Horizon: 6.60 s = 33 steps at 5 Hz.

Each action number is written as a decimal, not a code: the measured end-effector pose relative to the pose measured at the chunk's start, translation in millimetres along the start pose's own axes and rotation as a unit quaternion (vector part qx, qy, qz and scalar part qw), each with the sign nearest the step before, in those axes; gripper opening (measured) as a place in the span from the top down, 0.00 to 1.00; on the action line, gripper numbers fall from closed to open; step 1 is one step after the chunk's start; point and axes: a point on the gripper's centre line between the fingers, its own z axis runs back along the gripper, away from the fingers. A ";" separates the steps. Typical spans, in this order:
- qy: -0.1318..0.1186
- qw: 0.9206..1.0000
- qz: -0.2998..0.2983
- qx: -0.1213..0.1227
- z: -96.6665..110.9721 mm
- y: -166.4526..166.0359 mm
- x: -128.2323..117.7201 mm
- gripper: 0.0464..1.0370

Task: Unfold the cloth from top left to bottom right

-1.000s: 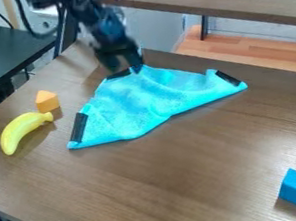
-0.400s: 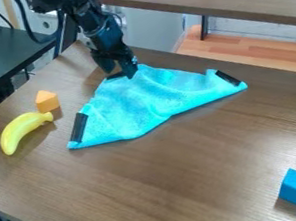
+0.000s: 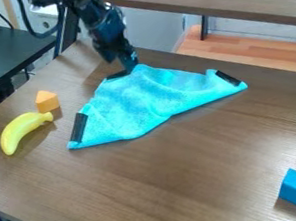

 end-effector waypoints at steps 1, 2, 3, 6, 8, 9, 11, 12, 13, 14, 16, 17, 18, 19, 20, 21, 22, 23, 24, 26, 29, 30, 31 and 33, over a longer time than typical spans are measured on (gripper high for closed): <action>0.000 1.000 -0.017 -0.012 -4.9 1.1 6.7 0.04; 0.002 1.000 -0.027 -0.007 -5.9 4.0 7.9 0.04; 0.013 0.999 -0.030 -0.013 -16.6 5.5 2.8 0.04; 0.035 0.998 -0.055 0.007 -20.2 11.3 -6.2 0.52; 0.050 0.997 -0.056 0.008 -27.3 12.4 -14.2 0.89; 0.054 0.997 -0.056 0.006 -27.2 11.9 -15.4 0.65; 0.067 0.996 -0.052 -0.001 -31.0 12.4 -17.6 0.09; 0.077 0.996 -0.047 -0.003 -39.0 12.5 -23.7 0.08; 0.077 0.996 -0.047 -0.002 -39.1 10.2 -21.4 0.36; 0.079 0.996 -0.046 -0.010 -39.2 6.1 -20.8 0.66; 0.082 0.995 -0.026 -0.048 -33.3 -1.5 -21.2 0.97; 0.077 0.996 -0.014 -0.053 -10.4 0.4 -13.5 0.97; 0.072 0.996 -0.010 -0.042 2.2 -0.4 -11.6 0.97; 0.084 0.996 -0.003 -0.040 -2.8 -2.9 -20.3 0.97; 0.081 0.996 -0.016 -0.024 5.9 -17.8 -20.6 0.97; 0.076 0.996 -0.050 -0.016 9.8 -53.9 -25.0 0.97; 0.078 0.993 -0.090 -0.020 16.5 -99.7 -33.8 0.97; 0.091 0.990 -0.105 -0.026 18.3 -122.6 -43.7 0.97; 0.099 0.989 -0.105 -0.032 23.3 -141.6 -51.5 0.98; 0.150 0.979 -0.088 -0.103 28.7 -177.2 -73.4 0.98; 0.228 0.954 -0.041 -0.189 51.9 -226.6 -72.3 0.98; 0.247 0.946 -0.005 -0.209 51.4 -236.1 -66.7 0.98; 0.281 0.931 0.039 -0.230 40.1 -246.8 -66.5 0.96; 0.326 0.889 0.065 -0.314 35.9 -272.1 -69.8 0.80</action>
